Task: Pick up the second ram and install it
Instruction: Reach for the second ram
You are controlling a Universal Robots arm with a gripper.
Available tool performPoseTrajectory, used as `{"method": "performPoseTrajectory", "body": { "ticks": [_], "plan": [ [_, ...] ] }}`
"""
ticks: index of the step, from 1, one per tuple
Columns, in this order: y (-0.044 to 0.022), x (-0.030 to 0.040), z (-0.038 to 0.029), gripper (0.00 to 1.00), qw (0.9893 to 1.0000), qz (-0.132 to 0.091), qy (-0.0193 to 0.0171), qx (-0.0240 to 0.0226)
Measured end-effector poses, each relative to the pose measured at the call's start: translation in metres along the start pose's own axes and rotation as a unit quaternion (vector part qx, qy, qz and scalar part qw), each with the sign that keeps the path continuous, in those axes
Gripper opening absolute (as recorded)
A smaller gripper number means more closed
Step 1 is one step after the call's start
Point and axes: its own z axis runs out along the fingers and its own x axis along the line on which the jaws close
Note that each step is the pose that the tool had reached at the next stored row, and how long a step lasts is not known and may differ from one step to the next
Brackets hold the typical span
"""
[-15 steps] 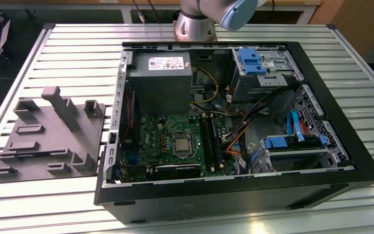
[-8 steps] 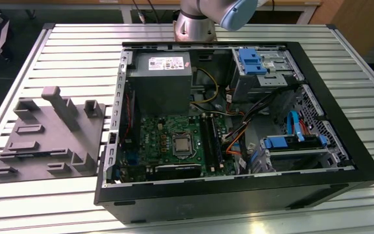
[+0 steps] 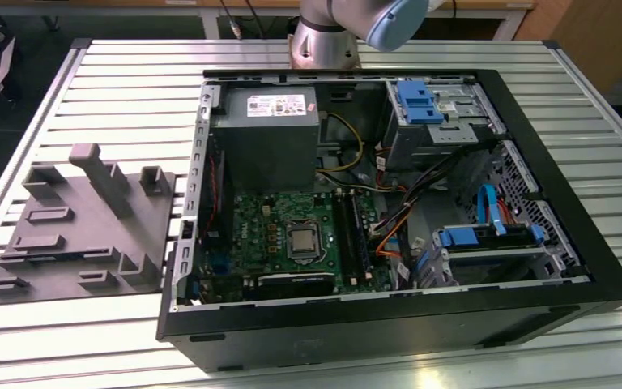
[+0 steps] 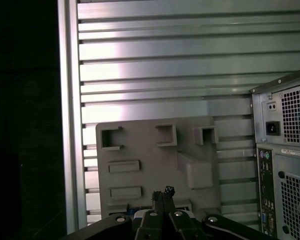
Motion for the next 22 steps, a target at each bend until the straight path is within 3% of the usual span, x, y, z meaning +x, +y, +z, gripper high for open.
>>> {"method": "performPoseTrajectory", "body": {
  "ticks": [22],
  "plan": [
    [-0.0065, 0.0011, 0.0036, 0.11, 1.0, 0.0, 0.0, 0.0]
  ]
}}
